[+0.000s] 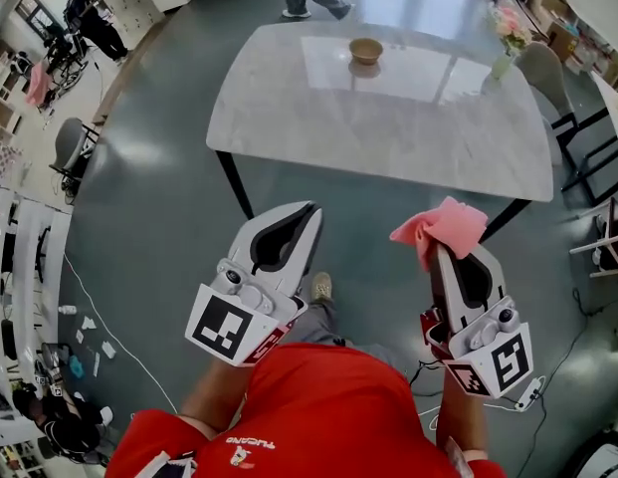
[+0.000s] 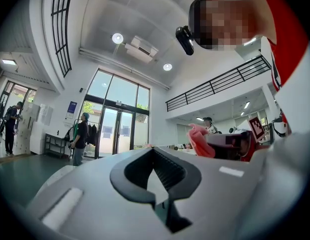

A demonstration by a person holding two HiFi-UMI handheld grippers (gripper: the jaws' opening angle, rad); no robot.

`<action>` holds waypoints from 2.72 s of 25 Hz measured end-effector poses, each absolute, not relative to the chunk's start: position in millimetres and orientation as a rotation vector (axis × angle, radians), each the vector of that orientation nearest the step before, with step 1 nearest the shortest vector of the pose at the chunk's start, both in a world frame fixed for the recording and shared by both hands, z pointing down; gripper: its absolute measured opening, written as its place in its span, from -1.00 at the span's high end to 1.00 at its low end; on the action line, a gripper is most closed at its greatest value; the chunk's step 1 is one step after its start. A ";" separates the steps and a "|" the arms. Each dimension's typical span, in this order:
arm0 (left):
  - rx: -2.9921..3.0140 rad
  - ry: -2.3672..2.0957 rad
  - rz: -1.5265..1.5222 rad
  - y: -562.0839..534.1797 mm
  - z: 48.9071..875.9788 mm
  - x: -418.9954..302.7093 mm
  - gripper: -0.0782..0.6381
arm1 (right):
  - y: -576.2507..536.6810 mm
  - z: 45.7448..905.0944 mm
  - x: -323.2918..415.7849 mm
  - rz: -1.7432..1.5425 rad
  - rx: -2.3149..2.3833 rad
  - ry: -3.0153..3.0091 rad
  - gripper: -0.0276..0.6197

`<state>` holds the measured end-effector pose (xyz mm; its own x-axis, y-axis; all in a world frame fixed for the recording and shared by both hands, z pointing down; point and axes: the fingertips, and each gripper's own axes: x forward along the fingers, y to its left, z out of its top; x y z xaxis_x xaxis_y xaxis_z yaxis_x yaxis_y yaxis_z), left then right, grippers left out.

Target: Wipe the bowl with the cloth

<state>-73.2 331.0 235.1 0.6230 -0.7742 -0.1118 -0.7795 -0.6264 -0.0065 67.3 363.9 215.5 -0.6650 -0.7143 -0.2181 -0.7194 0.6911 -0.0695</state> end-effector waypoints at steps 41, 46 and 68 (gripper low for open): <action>-2.853 1.236 0.047 128.9 248.4 -125.0 0.76 | 156.9 220.4 0.9 0.014 -1.250 2.674 0.85; -2.845 1.262 0.023 103.1 253.2 -116.3 0.76 | 125.7 223.7 8.7 0.007 -1.221 2.686 0.86; -2.800 1.294 -0.113 -27.4 272.9 -60.1 0.76 | -12.1 241.1 65.5 -0.032 -1.171 2.730 0.86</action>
